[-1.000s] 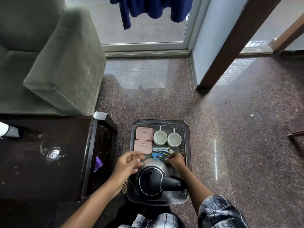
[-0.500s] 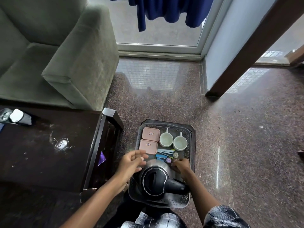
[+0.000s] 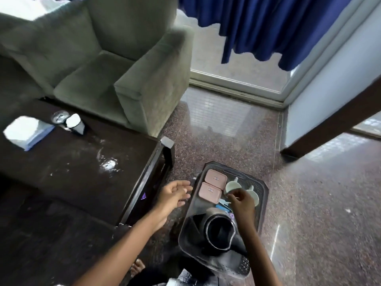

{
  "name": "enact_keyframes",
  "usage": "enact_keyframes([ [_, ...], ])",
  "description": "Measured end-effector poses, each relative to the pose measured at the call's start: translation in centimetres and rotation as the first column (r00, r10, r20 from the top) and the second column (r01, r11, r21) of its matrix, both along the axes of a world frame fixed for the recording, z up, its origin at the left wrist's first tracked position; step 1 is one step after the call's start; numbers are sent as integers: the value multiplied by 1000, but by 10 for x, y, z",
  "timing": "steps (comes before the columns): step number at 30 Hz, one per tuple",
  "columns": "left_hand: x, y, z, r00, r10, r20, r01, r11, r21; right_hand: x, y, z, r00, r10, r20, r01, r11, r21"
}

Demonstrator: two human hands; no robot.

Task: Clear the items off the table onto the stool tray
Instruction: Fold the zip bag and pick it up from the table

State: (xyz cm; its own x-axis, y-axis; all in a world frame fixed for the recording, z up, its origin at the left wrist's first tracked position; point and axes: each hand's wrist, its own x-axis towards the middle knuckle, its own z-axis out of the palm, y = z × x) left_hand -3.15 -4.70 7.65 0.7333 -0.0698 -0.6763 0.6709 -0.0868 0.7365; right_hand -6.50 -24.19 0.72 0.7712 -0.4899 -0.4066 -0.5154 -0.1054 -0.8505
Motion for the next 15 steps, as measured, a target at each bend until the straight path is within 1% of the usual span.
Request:
enact_keyframes([
  [2, -5, 29, 1, 999, 44, 16, -44, 999, -10, 15, 37, 12, 996, 77, 35, -79, 995, 58],
  [5, -19, 86, 1, 991, 130, 25, -129, 991, -31, 32, 102, 18, 958, 284, 31, -284, 959, 1],
  [7, -31, 130, -1, 981, 189, 30, -188, 982, -32, 35, 153, 25, 920, 391, 31, -392, 920, -4],
  [9, -45, 177, -2, 966, 256, 28, -255, 966, -29, 34, 205, 31, 890, 454, 34, -455, 890, 18],
  [11, -61, 224, -2, 947, 321, 31, -319, 947, -47, 28, 256, 39, 866, 499, 32, -500, 863, 75],
  [15, -92, 316, -2, 912, 408, 38, -406, 912, -59, 15, 349, 52, 809, 586, 46, -585, 795, 159],
])
